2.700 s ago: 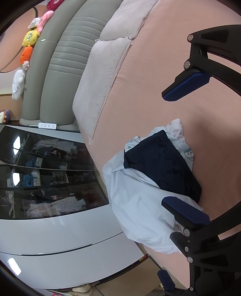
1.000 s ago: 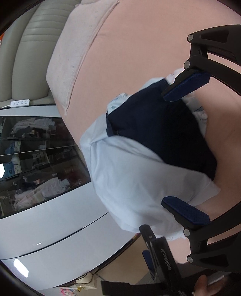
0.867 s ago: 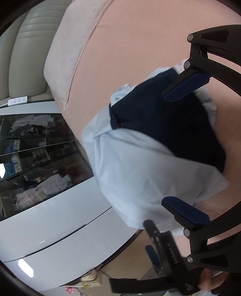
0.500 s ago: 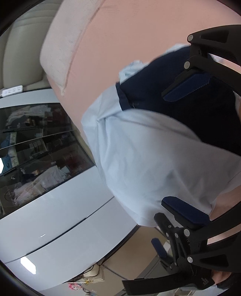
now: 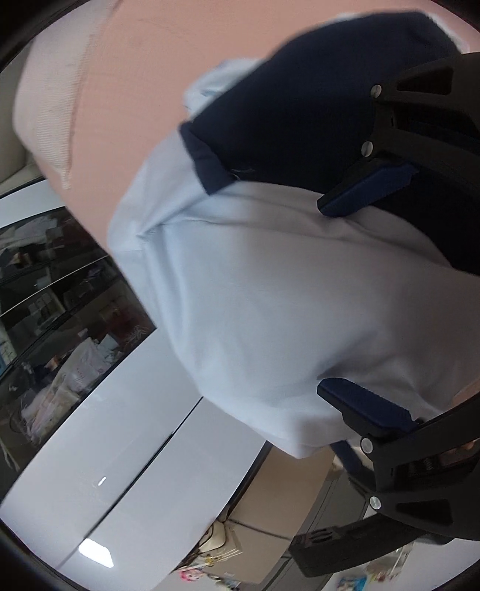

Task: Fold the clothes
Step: 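Close the left gripper on the shirt while the right gripper grasps it too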

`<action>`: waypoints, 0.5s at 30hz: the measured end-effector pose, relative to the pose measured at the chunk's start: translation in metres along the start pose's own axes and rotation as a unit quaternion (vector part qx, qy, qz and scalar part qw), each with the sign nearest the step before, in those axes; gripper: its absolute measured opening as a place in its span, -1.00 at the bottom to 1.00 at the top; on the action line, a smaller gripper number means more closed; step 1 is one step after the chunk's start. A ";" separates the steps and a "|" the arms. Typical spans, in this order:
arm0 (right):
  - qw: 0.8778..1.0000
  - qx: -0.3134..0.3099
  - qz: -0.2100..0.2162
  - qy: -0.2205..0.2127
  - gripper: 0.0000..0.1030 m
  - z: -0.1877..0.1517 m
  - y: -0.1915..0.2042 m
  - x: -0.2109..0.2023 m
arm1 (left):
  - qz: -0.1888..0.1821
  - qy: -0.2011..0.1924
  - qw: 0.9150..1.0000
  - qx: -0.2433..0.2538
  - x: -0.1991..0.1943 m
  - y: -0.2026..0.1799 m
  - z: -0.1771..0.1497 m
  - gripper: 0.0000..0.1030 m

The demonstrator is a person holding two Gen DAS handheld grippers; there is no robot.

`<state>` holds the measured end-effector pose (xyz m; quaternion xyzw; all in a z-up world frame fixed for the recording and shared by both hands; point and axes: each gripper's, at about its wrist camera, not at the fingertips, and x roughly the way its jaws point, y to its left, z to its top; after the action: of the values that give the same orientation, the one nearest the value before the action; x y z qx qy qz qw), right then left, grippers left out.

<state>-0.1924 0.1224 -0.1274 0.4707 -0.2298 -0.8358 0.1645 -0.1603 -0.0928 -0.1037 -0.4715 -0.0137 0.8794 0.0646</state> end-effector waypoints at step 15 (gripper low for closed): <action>0.998 -0.033 -0.034 0.047 0.75 -0.005 0.010 0.031 | -0.014 0.009 1.000 -0.024 0.015 0.006 -0.016 1.00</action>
<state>-0.2031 0.0980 -0.1465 0.5110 -0.1780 -0.8252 0.1618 -0.1558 -0.0974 -0.1259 -0.4804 -0.0406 0.8736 0.0658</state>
